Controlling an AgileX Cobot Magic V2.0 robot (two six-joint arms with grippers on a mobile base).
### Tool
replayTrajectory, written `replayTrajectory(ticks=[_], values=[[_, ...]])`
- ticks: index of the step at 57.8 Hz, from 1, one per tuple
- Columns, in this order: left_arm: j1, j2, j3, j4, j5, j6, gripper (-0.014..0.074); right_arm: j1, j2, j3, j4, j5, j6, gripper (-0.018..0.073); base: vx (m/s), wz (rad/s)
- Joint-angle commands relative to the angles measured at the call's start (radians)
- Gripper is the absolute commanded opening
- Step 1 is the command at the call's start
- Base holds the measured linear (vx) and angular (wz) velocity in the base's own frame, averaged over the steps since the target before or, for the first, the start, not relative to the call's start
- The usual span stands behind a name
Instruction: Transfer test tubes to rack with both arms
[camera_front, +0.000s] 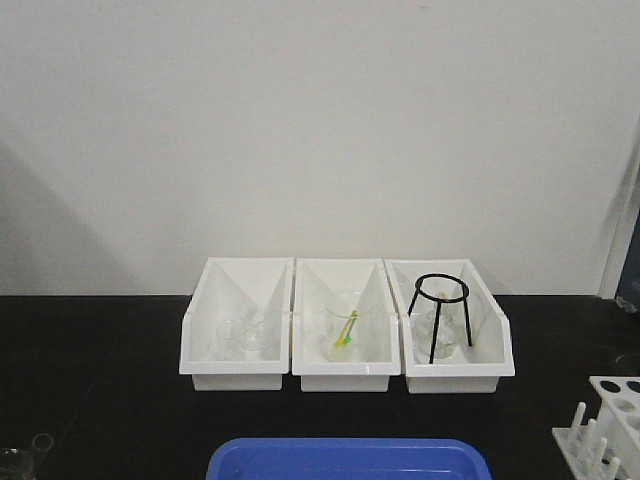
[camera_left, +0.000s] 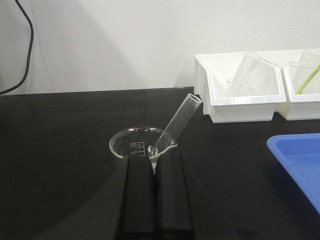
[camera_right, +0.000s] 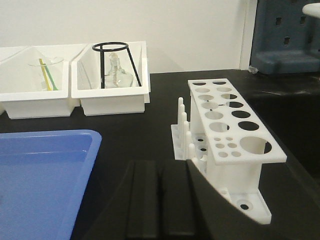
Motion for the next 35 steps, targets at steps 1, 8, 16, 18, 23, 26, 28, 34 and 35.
replayTrajectory(ticks=[1, 8, 16, 18, 23, 26, 28, 34, 35], values=[[0.002, -0.02, 0.027, -0.007, -0.088, -0.007, -0.0015, -0.002, -0.008, 0.011, -0.013, -0.075, 0.001, -0.0007, 0.03, -0.02], [0.002, -0.02, 0.027, -0.007, -0.088, -0.007, -0.0015, -0.002, -0.008, 0.011, -0.013, -0.075, 0.001, -0.0007, 0.01, -0.01], [0.002, -0.02, 0.027, -0.007, -0.088, -0.007, -0.0015, -0.002, -0.008, 0.011, -0.013, -0.075, 0.001, -0.0007, 0.0, 0.0], [0.002, -0.02, 0.027, -0.007, -0.088, -0.007, -0.0015, -0.002, -0.008, 0.011, -0.013, -0.075, 0.001, -0.0007, 0.0, 0.0], [0.002, -0.02, 0.027, -0.007, -0.088, -0.007, -0.0015, -0.002, -0.008, 0.011, -0.013, -0.075, 0.001, -0.0007, 0.0, 0.0], [0.002, -0.02, 0.027, -0.007, -0.088, -0.007, -0.0015, -0.002, -0.008, 0.011, -0.013, -0.075, 0.001, -0.0007, 0.0, 0.0], [0.002, -0.02, 0.027, -0.007, -0.088, -0.007, -0.0015, -0.002, -0.008, 0.011, -0.013, -0.08, 0.001, -0.0007, 0.0, 0.0], [0.002, -0.02, 0.027, -0.007, -0.092, -0.006, -0.0015, -0.002, -0.008, 0.011, -0.013, -0.091, 0.001, -0.0007, 0.0, 0.0], [0.002, -0.02, 0.027, -0.007, -0.094, -0.006, -0.0015, -0.002, -0.008, 0.011, -0.013, -0.091, 0.001, -0.0007, 0.0, 0.0]])
